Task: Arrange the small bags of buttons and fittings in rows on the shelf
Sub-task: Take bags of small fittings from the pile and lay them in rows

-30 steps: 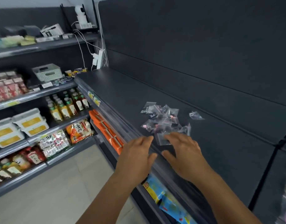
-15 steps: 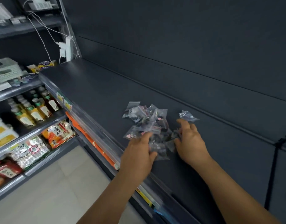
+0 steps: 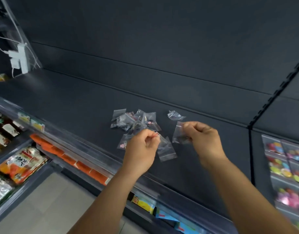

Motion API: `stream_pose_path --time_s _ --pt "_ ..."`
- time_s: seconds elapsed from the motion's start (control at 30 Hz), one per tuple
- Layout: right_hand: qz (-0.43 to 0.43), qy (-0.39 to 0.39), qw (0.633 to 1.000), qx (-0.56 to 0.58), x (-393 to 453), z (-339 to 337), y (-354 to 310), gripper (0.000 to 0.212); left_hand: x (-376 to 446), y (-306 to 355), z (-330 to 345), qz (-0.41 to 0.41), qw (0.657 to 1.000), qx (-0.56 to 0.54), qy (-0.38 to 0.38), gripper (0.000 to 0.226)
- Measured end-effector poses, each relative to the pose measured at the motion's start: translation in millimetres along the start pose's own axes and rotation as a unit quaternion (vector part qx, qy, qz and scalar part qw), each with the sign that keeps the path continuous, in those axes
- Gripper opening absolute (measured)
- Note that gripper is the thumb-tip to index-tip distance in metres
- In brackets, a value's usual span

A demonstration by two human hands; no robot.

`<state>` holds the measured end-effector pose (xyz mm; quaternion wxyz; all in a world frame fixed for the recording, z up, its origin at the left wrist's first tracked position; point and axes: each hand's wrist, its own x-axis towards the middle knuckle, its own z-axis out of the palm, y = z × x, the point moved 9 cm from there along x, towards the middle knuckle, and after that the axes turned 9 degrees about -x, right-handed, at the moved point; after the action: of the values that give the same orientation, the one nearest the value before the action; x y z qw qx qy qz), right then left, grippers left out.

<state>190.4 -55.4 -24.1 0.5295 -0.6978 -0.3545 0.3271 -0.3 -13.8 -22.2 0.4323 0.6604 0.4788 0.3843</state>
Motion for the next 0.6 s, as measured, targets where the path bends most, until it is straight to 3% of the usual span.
stream_pose_path --time_s 0.23,0.4,0.6 --pt "-0.008 0.048 0.998 0.032 -35.1 -27.0 -7.7 0.012 -4.1 35.4 19.5 0.026 0.992 -0.11 -0.061 0.008" --pt "-0.04 0.046 0.998 -0.02 -67.7 -52.3 -14.2 0.009 -19.5 64.5 62.1 0.062 0.981 -0.1 -0.152 0.005" --pt "-0.028 0.089 0.995 -0.023 -97.3 -108.2 -3.2 0.004 -41.4 96.6 107.9 0.086 0.973 -0.124 -0.172 0.019"
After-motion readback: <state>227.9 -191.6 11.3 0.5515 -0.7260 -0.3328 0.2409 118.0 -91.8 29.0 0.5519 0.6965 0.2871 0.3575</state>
